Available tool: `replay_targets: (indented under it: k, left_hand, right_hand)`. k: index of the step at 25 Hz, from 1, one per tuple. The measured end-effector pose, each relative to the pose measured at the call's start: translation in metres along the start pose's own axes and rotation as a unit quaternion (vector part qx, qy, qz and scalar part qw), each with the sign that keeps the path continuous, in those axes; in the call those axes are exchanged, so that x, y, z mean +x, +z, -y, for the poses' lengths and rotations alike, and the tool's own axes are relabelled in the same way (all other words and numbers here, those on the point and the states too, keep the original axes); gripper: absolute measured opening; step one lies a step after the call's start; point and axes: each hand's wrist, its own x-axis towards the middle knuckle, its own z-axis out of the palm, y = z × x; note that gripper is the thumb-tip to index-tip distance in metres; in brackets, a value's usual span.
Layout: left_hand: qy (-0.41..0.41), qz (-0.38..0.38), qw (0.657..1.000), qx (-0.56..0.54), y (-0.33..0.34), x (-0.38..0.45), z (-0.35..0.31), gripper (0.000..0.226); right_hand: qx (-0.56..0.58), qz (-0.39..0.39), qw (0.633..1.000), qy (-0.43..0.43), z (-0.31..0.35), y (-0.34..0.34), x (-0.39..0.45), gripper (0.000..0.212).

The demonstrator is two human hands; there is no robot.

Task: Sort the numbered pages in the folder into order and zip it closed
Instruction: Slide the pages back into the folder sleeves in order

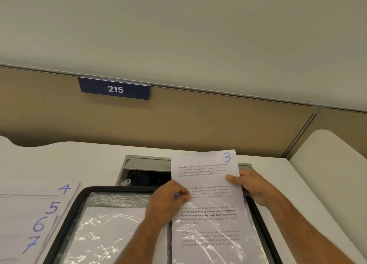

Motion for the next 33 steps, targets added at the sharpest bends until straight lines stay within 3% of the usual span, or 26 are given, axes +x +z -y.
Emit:
replay_targets:
  k: [7,13,20,25,28,33]
  left_hand:
    - [0.016,0.0,1.0,0.02,-0.001,-0.004,-0.003,0.011]
    - [0.027,-0.007,0.999,0.029,-0.001,-0.003,-0.002,0.008]
    - [0.029,-0.001,0.998,0.051,-0.001,-0.002,-0.002,0.019]
    - [0.028,0.001,0.998,0.057,-0.001,-0.002,-0.003,0.02]
    - [0.024,0.006,0.998,0.062,-0.001,-0.003,-0.003,0.02]
    - [0.019,0.014,0.997,0.08,0.0,-0.003,-0.005,0.022]
  right_hand:
    - [-0.139,0.036,0.989,0.046,0.004,-0.008,-0.003,0.016]
    - [-0.003,-0.017,1.0,-0.016,0.003,-0.003,-0.001,0.018]
    - [-0.236,0.038,0.97,0.05,0.007,-0.009,-0.001,0.017]
    - [-0.163,-0.001,0.986,-0.027,0.007,-0.002,-0.006,0.019]
    - [-0.254,0.024,0.967,-0.012,0.012,-0.004,-0.007,0.007]
    - [-0.419,0.098,0.902,0.034,0.023,0.0,-0.01,0.017]
